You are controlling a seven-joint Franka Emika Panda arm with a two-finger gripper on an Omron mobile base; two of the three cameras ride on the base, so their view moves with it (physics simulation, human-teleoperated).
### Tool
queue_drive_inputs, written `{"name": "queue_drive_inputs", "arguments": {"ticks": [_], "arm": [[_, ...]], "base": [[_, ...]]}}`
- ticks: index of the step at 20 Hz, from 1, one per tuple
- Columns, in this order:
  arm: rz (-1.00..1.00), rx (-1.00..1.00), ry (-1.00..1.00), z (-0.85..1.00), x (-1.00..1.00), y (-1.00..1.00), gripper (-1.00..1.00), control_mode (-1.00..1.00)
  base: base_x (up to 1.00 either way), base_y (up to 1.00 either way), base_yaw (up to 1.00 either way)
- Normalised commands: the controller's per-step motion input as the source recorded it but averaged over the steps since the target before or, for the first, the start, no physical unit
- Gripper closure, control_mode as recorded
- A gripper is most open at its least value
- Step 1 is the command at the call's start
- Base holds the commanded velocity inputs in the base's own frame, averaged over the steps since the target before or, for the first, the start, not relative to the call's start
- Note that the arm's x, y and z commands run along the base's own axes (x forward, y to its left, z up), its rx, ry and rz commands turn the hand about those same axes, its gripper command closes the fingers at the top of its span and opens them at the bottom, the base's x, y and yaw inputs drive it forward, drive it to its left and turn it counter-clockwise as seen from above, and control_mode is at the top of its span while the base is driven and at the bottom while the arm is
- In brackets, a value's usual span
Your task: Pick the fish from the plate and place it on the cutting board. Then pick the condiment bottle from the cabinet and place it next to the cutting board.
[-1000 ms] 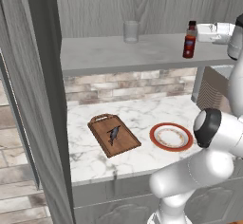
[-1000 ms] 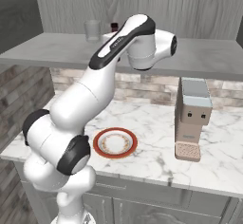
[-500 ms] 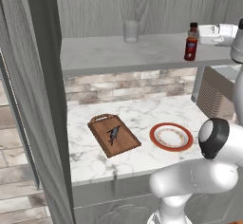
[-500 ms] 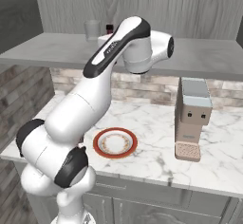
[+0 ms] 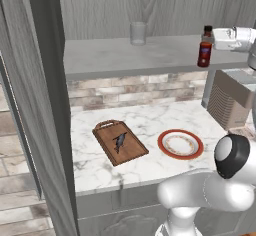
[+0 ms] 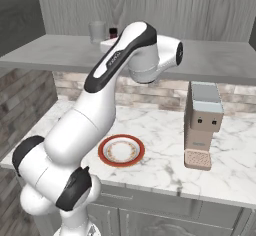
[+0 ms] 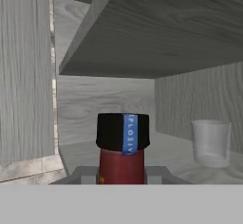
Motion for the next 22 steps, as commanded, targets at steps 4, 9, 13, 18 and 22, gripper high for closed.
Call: {"name": "queue_drive_inputs", "arguments": {"ticks": [4,9,13,18,22], "arm": [[0.00,0.00,0.00,0.00,-0.25,0.00,1.00,-1.00],[0.00,0.01,0.00,0.00,-0.29,0.00,1.00,-1.00],[0.00,0.01,0.00,0.00,-0.25,0.00,1.00,-1.00],[0.00,0.01,0.00,0.00,-0.25,0.00,1.00,-1.00],[0.00,0.01,0.00,0.00,-0.26,0.00,1.00,-1.00]], "base": [[0.00,0.00,0.00],[0.00,0.00,0.00],[0.00,0.00,0.00],[0.00,0.00,0.00],[0.00,0.00,0.00]]}}
